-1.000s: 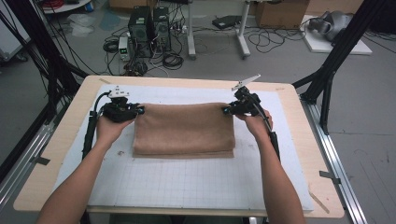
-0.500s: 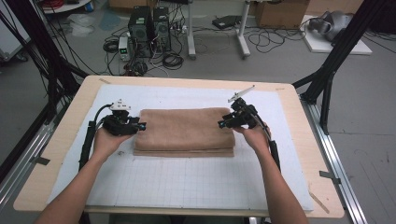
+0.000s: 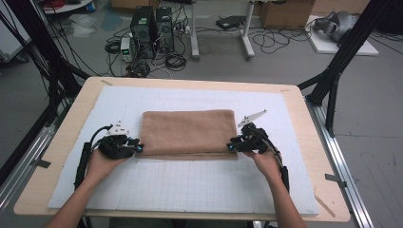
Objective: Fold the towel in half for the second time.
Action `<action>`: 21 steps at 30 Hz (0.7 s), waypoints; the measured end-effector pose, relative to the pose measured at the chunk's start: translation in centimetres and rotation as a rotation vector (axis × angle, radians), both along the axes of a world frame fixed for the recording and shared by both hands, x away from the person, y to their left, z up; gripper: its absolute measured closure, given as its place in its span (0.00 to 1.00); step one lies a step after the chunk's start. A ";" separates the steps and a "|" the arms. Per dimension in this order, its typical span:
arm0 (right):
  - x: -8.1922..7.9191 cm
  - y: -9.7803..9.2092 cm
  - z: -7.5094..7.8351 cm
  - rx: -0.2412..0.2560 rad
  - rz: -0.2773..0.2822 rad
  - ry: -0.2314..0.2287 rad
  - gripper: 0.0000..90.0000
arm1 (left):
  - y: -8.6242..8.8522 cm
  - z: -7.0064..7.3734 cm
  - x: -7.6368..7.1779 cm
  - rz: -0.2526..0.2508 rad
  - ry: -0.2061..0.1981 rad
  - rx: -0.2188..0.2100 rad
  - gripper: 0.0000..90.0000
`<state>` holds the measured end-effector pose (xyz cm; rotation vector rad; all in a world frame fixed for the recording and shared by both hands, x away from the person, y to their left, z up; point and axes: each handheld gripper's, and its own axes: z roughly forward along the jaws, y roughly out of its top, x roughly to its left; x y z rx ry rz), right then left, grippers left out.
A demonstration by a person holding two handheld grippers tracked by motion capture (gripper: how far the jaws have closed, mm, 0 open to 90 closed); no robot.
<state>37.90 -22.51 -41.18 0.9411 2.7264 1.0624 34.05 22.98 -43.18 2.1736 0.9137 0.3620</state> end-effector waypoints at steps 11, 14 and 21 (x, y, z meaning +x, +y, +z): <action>-0.5 0.7 -0.1 -0.048 0.048 -0.017 0.95 | 0.3 0.4 -0.1 0.022 -0.032 -0.033 0.94; -0.9 0.4 0.7 -0.009 0.053 -0.035 0.95 | 0.8 0.9 -0.2 0.036 -0.046 -0.060 0.94; -1.8 1.1 -0.1 -0.048 0.090 0.020 0.95 | 1.0 0.8 -0.7 0.037 -0.033 -0.032 0.94</action>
